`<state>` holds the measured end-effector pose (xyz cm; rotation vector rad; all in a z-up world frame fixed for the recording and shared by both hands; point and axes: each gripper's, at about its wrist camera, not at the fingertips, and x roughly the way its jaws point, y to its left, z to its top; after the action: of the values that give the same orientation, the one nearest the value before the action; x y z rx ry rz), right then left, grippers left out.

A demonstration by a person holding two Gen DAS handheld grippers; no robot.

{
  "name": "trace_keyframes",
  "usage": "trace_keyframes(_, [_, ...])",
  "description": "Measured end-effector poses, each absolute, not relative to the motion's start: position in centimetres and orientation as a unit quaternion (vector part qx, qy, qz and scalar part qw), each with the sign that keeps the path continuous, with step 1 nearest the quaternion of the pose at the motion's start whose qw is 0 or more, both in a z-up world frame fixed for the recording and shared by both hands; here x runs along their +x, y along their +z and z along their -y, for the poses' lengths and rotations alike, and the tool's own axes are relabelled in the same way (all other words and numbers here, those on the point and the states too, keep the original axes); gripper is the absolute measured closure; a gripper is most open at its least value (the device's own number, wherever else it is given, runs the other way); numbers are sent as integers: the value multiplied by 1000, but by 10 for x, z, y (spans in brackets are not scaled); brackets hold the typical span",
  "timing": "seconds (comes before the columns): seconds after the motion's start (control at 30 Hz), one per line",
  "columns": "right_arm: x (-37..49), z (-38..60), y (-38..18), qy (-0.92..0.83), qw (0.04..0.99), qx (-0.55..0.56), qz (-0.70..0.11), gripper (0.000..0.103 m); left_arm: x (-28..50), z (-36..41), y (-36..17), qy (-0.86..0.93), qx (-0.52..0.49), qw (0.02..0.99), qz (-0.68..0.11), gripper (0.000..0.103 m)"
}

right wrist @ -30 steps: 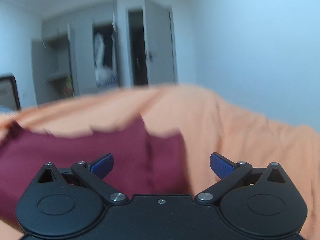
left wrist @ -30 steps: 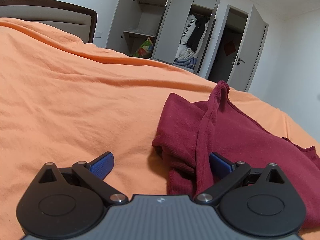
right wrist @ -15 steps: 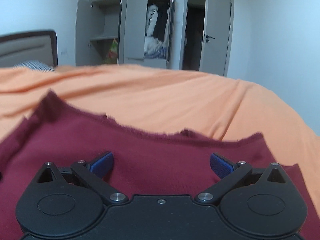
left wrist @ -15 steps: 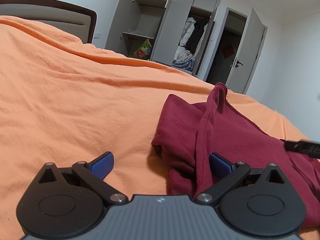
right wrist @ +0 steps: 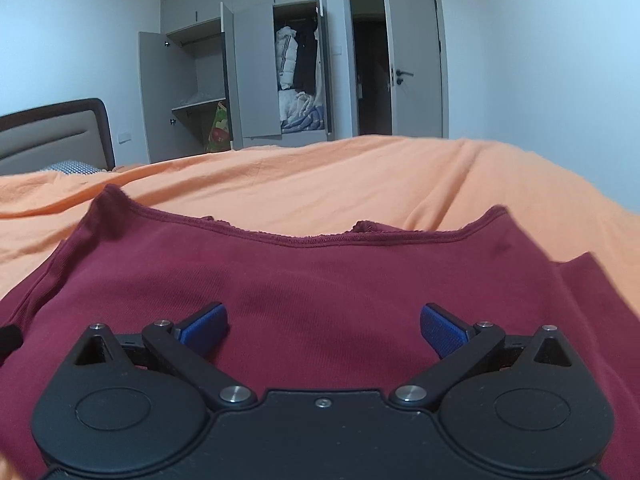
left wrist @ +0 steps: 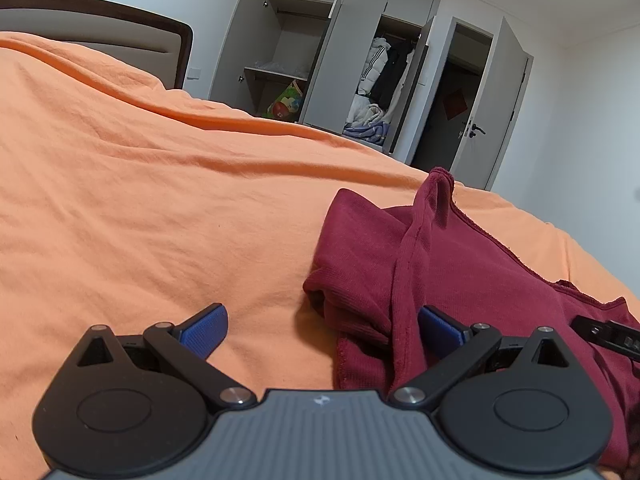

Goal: Fold small clothes

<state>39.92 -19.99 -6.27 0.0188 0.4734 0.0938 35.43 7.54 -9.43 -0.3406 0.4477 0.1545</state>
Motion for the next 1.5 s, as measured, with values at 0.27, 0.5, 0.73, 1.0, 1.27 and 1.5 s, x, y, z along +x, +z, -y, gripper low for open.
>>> trace_keyframes(0.27, [335,190,-59,41,968,-37,-243,0,354,-76,-94,75,-169,958,-219,0])
trace_keyframes(0.5, [304,192,-77,42,974,-54,-218,0,349,-80,-96,66,-183,959,-205,0])
trace_keyframes(0.73, [306,194,-82,47,976,-45,-210,0,347,-80,-96,67,-181,959,-208,0])
trace_keyframes(1.0, [305,196,-83,50,977,-38,-204,0,335,-73,-91,-5,-180,955,-235,0])
trace_keyframes(1.27, [304,197,-85,53,977,-33,-202,0,366,-82,-84,24,-206,945,-254,0])
trace_keyframes(1.5, [305,198,-85,54,978,-32,-201,0,379,-89,-89,28,-211,940,-265,1])
